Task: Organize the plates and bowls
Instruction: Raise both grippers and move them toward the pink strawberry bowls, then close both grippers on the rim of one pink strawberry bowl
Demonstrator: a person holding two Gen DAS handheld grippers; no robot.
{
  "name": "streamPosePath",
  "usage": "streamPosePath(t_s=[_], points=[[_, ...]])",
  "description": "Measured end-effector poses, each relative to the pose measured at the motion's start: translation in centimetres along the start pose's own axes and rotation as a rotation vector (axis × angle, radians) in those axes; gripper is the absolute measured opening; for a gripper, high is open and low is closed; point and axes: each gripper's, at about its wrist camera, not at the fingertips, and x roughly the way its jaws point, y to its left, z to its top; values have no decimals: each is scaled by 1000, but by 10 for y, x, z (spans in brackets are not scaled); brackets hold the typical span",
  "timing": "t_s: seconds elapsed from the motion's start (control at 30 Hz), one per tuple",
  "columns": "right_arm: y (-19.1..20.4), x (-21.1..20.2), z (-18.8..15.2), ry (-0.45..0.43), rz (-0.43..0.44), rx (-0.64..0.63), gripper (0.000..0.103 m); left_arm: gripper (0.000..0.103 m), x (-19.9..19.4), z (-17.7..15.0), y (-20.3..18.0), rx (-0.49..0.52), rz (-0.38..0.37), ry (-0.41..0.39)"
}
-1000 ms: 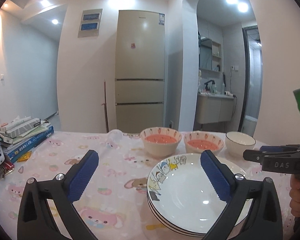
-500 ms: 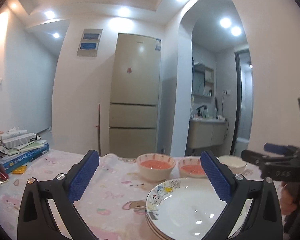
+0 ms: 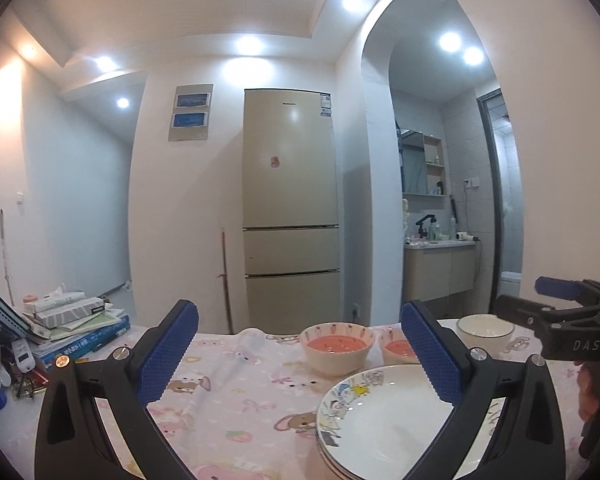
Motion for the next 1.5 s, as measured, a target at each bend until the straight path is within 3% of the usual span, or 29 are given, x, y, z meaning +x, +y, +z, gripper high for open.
streamPosePath(t_s=[0.2,0.4,0.53,0.6,0.73,0.87,0.97,1.07,1.13,1.23,1.33,1.4,1.5], points=[[-1,-15,21,-20,21,-7,95,103,-7,24,-3,-27,-65,22],[-4,-30,64,-55,18,-40,90,103,-13,72,-12,8,-54,-15],[-8,-39,93,-129,14,-33,90,103,-5,101,-21,43,-21,-34],[-8,-39,106,-153,7,-35,89,103,2,114,-25,52,-39,-54],[-10,-24,124,-150,20,-11,89,103,22,130,-22,25,-32,-46],[-11,-2,135,-130,48,25,82,103,45,136,-14,-8,-22,-4],[-7,15,138,-105,51,20,81,92,58,136,-11,1,3,18],[-5,32,138,-73,58,19,79,92,72,134,-1,-63,6,31],[-6,44,137,-48,58,19,76,92,86,133,6,-109,-19,64],[-13,69,134,17,49,34,73,89,116,130,5,-88,-15,114],[-26,103,131,84,58,67,72,77,160,124,8,-85,-34,237],[-31,130,130,142,62,75,71,77,186,115,16,-133,-54,306],[-36,165,115,230,100,95,63,76,217,90,27,-175,-21,390]])
